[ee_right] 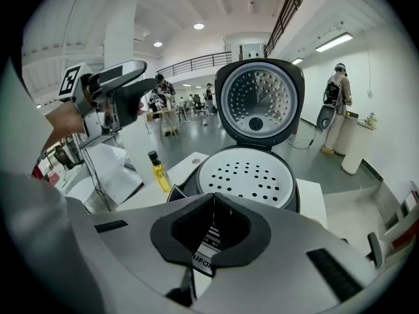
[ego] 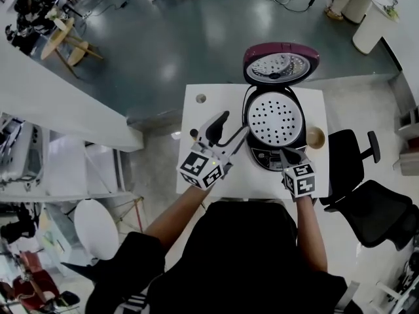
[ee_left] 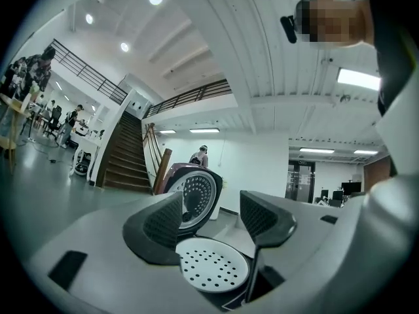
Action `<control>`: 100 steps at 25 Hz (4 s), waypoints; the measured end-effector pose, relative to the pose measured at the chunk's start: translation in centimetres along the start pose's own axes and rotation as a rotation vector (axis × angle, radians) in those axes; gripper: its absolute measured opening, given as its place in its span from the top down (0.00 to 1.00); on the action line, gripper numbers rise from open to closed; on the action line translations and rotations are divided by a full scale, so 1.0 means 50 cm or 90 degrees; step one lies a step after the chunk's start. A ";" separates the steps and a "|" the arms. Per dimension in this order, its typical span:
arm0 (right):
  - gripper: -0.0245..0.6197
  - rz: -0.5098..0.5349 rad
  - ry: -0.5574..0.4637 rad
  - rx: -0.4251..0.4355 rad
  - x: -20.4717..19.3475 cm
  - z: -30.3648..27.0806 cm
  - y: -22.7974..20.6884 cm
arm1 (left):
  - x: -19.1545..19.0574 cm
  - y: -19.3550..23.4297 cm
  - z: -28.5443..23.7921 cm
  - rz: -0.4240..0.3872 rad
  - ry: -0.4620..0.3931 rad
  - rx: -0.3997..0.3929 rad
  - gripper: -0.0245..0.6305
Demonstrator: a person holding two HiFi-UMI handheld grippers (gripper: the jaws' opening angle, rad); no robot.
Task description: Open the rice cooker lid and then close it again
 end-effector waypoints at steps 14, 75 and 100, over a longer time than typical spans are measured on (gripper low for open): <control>0.96 0.002 -0.004 0.027 0.003 0.004 -0.039 | 0.128 0.050 -0.169 -0.049 -0.033 -0.015 0.58; 0.96 -0.069 -0.038 0.039 -0.026 -0.006 -0.143 | 0.193 0.154 -0.457 -0.139 0.156 -0.066 0.61; 0.96 -0.086 -0.059 0.041 -0.024 0.016 -0.122 | 0.195 0.074 -0.442 -0.298 0.324 -0.158 0.76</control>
Point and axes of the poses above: the fingertips, and each gripper's own axes: z backward along the fingers, y to its left, x out of its top, the point moved 9 cm from there along z, backward along the fingers, and after that the axes turned 7 degrees about z, right-handed, at the moved point
